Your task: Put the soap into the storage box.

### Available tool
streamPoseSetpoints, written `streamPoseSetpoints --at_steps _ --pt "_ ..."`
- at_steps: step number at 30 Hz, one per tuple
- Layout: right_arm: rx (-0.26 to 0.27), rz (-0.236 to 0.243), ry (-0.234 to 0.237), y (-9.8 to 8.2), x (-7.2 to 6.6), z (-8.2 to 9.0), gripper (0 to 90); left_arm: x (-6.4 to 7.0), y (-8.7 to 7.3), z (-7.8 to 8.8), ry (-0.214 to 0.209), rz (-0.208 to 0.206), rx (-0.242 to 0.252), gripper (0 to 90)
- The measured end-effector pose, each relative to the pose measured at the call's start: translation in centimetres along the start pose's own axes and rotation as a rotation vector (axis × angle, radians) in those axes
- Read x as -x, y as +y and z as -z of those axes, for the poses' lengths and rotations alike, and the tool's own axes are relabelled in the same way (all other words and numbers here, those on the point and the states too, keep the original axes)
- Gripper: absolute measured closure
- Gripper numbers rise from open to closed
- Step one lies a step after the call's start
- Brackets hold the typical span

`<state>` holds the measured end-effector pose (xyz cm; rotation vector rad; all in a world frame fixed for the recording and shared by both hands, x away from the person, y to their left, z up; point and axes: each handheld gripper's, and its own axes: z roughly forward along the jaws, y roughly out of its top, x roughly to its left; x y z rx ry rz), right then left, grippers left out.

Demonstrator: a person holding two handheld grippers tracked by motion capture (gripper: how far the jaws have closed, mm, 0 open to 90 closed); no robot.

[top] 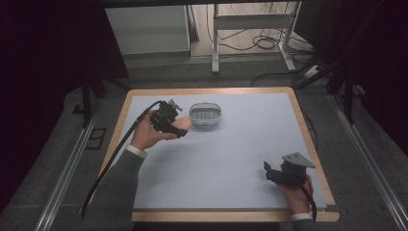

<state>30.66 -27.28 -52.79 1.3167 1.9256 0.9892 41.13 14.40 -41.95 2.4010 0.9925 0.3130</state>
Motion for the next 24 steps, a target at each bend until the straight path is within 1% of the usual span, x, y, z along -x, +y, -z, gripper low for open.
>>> streamPoseSetpoints --at_steps 3,5,11,12,15,16,17,18,19,20,21,23,24 --pt "0.000 0.000 0.000 0.0 0.0 0.0 10.9 -0.1 0.1 -0.1 -0.006 0.000 0.003 32.6" --pt "-0.001 0.000 0.001 0.0 0.0 0.0 10.9 -0.2 0.3 -0.2 0.001 -0.004 -0.006 32.6" --pt "-0.002 0.002 -0.001 0.0 0.0 0.0 10.9 -0.3 0.6 -0.2 -0.005 0.008 0.010 32.6" --pt "-0.002 0.001 -0.001 0.0 0.0 0.0 10.9 -0.3 0.7 -0.2 0.000 0.001 0.003 32.6" --pt "-0.002 0.002 -0.001 0.0 0.0 0.0 10.9 -0.2 1.0 -0.3 -0.004 -0.001 0.006 32.6" --pt "-0.002 0.002 -0.001 0.0 0.0 0.0 10.9 -0.3 1.1 -0.3 -0.002 -0.009 0.000 32.6" --pt "-0.002 0.001 -0.001 0.0 0.0 0.0 10.9 -0.2 1.2 -0.4 -0.003 -0.003 0.006 32.6" --pt "-0.002 0.002 0.000 0.0 0.0 0.0 10.9 -0.2 1.3 -0.4 -0.002 -0.010 0.003 32.6" --pt "-0.002 0.002 0.000 0.0 0.0 0.0 10.9 -0.2 1.4 -0.4 -0.009 -0.001 0.013 32.6" --pt "-0.003 0.002 0.000 0.0 0.0 0.0 10.9 -0.3 1.5 -0.4 -0.013 0.000 0.012 32.7" --pt "-0.003 0.002 0.000 0.0 0.0 0.0 10.9 -0.4 1.6 -0.4 -0.004 -0.008 0.000 32.6" --pt "-0.002 0.004 0.000 0.0 0.0 0.0 10.9 -0.4 1.7 -0.4 -0.004 -0.008 0.000 32.6" --pt "-0.003 0.005 0.000 0.0 0.0 0.0 10.9 -0.3 1.9 -0.5 -0.010 0.008 0.015 32.6"
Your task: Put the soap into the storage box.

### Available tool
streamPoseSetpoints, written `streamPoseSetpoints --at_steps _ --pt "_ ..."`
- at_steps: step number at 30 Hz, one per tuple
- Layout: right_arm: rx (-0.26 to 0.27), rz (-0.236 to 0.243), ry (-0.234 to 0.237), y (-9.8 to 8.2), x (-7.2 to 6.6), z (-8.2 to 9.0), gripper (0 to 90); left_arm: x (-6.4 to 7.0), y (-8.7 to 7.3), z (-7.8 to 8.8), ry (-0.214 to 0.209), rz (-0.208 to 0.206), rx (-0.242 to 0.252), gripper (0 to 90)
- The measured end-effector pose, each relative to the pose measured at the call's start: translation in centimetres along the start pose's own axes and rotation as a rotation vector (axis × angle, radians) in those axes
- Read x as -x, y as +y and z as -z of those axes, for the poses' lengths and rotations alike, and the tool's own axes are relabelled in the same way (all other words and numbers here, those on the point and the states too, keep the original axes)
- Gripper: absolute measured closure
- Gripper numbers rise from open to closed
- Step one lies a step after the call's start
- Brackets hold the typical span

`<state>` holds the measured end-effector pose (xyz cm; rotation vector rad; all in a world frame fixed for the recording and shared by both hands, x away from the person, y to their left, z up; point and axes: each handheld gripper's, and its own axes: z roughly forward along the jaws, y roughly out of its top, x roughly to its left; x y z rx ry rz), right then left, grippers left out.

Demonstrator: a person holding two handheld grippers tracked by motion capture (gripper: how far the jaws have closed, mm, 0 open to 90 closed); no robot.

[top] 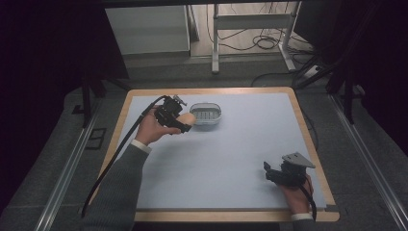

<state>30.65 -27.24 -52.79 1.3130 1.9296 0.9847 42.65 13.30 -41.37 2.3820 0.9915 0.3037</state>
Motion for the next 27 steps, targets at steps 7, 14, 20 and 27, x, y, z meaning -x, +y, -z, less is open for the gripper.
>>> streamPoseSetpoints --at_steps 7,14,20,27 --pt "0.000 0.001 0.000 0.0 0.0 0.0 10.9 0.1 0.5 -0.2 0.008 -0.024 -0.021 32.6" --pt "-0.002 0.001 0.000 0.0 0.0 0.0 10.9 0.0 1.0 -0.2 0.011 -0.022 -0.014 32.7" --pt "-0.001 0.001 0.000 0.0 0.0 0.0 10.9 0.0 1.6 -0.3 0.013 -0.032 -0.021 32.6" --pt "-0.002 0.001 0.001 0.0 0.0 0.0 10.9 -0.3 2.1 -0.6 0.019 -0.039 -0.024 32.6"
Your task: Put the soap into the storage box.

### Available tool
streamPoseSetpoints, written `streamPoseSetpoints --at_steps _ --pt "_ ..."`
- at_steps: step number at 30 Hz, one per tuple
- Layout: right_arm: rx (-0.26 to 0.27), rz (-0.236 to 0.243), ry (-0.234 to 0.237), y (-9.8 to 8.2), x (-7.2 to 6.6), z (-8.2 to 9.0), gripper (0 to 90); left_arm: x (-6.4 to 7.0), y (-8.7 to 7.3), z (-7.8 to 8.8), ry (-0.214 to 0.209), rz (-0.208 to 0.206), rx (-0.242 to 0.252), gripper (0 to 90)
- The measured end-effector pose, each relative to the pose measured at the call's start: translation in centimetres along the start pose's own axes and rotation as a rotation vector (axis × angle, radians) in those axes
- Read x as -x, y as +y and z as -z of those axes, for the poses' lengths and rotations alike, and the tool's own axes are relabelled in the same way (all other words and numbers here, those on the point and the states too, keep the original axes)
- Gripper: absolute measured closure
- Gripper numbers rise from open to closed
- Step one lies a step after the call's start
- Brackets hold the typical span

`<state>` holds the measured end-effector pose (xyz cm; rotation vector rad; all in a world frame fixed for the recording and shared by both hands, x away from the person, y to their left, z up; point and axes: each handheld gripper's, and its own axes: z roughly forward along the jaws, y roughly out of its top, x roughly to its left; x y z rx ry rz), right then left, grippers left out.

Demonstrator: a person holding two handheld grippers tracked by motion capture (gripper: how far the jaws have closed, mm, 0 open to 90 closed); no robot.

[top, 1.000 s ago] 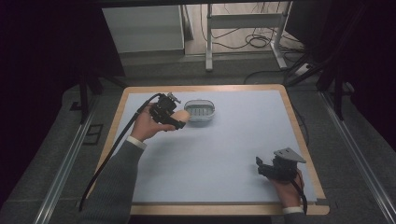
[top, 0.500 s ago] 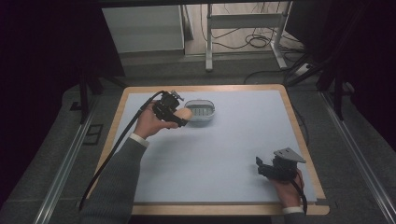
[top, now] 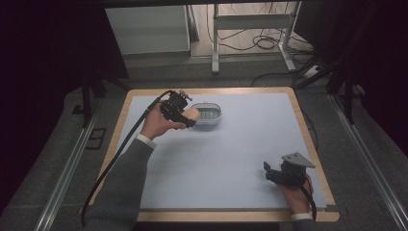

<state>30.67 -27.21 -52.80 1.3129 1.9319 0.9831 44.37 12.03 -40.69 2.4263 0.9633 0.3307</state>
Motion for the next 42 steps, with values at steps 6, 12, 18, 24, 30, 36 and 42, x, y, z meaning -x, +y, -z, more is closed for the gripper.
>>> streamPoseSetpoints --at_steps 6,12,18,24,30,36,42 --pt "0.001 -0.001 -0.001 0.0 0.0 0.0 10.9 -0.3 0.3 -0.3 0.001 -0.007 -0.016 32.6" --pt "-0.001 0.001 0.000 0.0 0.0 0.0 10.9 -0.4 0.9 -0.9 0.005 -0.013 -0.014 32.7" --pt "0.000 0.002 -0.004 0.0 0.0 0.0 10.9 -0.5 1.7 -1.6 0.002 -0.019 -0.026 32.6" --pt "-0.003 0.000 -0.001 0.0 0.0 0.0 10.9 -0.8 2.7 -2.1 0.003 -0.021 -0.022 32.6" --pt "-0.006 -0.004 0.002 0.0 0.0 -0.1 10.9 -0.9 3.5 -2.7 -0.011 -0.024 -0.017 32.6" --pt "-0.005 -0.005 0.002 0.0 0.0 0.0 10.9 -1.0 4.5 -3.5 -0.009 -0.044 -0.036 32.6" --pt "-0.006 -0.006 0.002 0.0 0.0 0.0 10.9 -1.1 5.2 -3.8 -0.011 -0.045 -0.034 32.7"
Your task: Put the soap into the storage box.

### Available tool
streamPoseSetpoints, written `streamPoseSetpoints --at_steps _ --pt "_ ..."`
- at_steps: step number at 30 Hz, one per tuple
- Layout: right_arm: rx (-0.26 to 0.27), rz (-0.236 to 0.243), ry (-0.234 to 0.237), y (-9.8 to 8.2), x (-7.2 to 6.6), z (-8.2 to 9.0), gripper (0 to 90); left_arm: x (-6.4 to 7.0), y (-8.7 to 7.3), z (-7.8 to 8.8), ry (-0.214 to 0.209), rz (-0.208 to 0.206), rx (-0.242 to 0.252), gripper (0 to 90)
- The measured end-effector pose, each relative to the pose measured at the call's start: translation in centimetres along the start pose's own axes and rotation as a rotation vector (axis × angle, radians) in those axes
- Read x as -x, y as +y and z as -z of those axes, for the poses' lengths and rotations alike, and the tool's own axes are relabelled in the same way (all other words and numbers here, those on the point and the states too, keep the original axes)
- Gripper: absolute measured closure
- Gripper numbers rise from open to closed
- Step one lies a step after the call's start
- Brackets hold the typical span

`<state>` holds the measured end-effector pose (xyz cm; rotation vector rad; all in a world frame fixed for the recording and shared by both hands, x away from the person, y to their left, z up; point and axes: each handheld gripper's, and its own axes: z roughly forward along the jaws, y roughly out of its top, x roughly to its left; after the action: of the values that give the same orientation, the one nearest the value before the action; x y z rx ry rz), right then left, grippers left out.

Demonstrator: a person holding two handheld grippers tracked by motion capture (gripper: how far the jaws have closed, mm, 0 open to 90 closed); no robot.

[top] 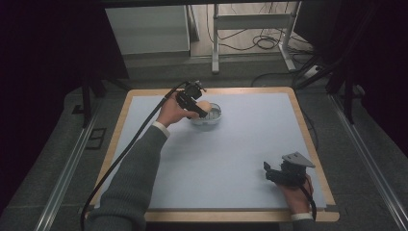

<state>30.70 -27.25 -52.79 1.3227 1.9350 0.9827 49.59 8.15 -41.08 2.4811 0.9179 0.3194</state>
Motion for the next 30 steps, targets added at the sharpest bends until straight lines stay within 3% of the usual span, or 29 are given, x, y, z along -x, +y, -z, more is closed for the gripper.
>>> streamPoseSetpoints --at_steps 11,15,20,30 --pt "0.004 -0.002 0.003 0.0 0.0 0.0 10.9 -0.5 1.2 -1.8 -0.010 -0.024 -0.027 32.6" --pt "0.003 -0.002 0.004 0.0 0.0 0.0 10.9 -0.9 1.4 -2.3 -0.018 -0.042 -0.028 32.6" --pt "0.002 -0.001 0.005 0.0 0.0 0.0 10.9 -1.5 1.5 -3.1 -0.046 -0.034 -0.014 32.6" --pt "0.002 -0.001 0.004 0.0 0.0 0.0 10.9 -2.0 1.5 -4.7 -0.061 -0.052 -0.021 32.6"
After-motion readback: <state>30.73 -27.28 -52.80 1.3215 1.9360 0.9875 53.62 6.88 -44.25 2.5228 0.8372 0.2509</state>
